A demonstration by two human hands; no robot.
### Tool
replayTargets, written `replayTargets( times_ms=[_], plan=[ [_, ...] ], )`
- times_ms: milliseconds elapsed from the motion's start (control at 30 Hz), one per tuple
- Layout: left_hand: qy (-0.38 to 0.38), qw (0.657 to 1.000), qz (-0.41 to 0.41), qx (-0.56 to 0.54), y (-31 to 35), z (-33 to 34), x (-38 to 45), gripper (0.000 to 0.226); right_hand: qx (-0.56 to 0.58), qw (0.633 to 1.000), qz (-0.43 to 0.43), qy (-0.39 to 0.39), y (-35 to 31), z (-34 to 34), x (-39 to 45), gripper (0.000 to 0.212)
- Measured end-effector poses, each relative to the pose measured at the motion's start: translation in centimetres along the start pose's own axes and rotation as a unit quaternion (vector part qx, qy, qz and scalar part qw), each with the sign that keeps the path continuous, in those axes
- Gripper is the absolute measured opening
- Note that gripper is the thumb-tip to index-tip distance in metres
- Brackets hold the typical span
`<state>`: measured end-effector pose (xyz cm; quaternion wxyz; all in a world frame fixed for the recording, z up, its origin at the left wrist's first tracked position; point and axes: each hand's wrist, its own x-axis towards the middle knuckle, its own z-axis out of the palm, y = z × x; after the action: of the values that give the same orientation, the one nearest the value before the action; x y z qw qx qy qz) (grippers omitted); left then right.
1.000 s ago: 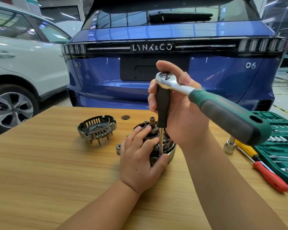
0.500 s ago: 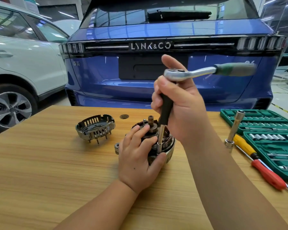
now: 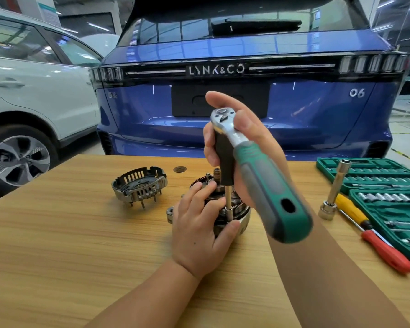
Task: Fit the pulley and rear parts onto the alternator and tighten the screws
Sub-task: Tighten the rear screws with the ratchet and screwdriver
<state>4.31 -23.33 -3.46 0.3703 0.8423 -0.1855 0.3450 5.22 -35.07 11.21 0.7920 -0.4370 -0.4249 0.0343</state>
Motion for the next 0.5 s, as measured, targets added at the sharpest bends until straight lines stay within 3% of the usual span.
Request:
replayTargets(
  times_ms=[67, 167, 267, 333, 400, 500],
  plan=[
    [0.005, 0.998, 0.013, 0.055, 0.0, -0.2, 0.3, 0.046, -0.031, 0.998, 0.007, 0.046, -0.1, 0.3, -0.1, 0.057],
    [0.014, 0.996, 0.017, 0.083, 0.5, -0.2, 0.4, 0.050, -0.142, 0.976, -0.035, 0.160, -0.2, 0.8, -0.2, 0.026],
    [0.017, 0.996, 0.039, 0.085, 0.6, -0.3, 0.3, 0.049, -0.143, 0.962, -0.002, 0.232, -0.8, 0.2, 0.1, 0.011],
    [0.026, 0.995, 0.040, 0.083, 0.3, -0.2, 0.5, 0.049, -0.074, 0.980, 0.037, 0.181, -1.2, -0.2, 0.0, 0.011],
    [0.036, 0.995, 0.041, 0.085, 0.4, -0.1, 0.4, 0.049, -0.040, 0.992, 0.014, 0.122, -1.0, 0.0, -0.2, 0.027],
    [0.034, 0.995, 0.047, 0.085, 0.3, -0.1, 0.4, 0.046, -0.155, 0.980, -0.080, 0.098, -0.1, 0.9, -0.2, 0.035]
  ],
)
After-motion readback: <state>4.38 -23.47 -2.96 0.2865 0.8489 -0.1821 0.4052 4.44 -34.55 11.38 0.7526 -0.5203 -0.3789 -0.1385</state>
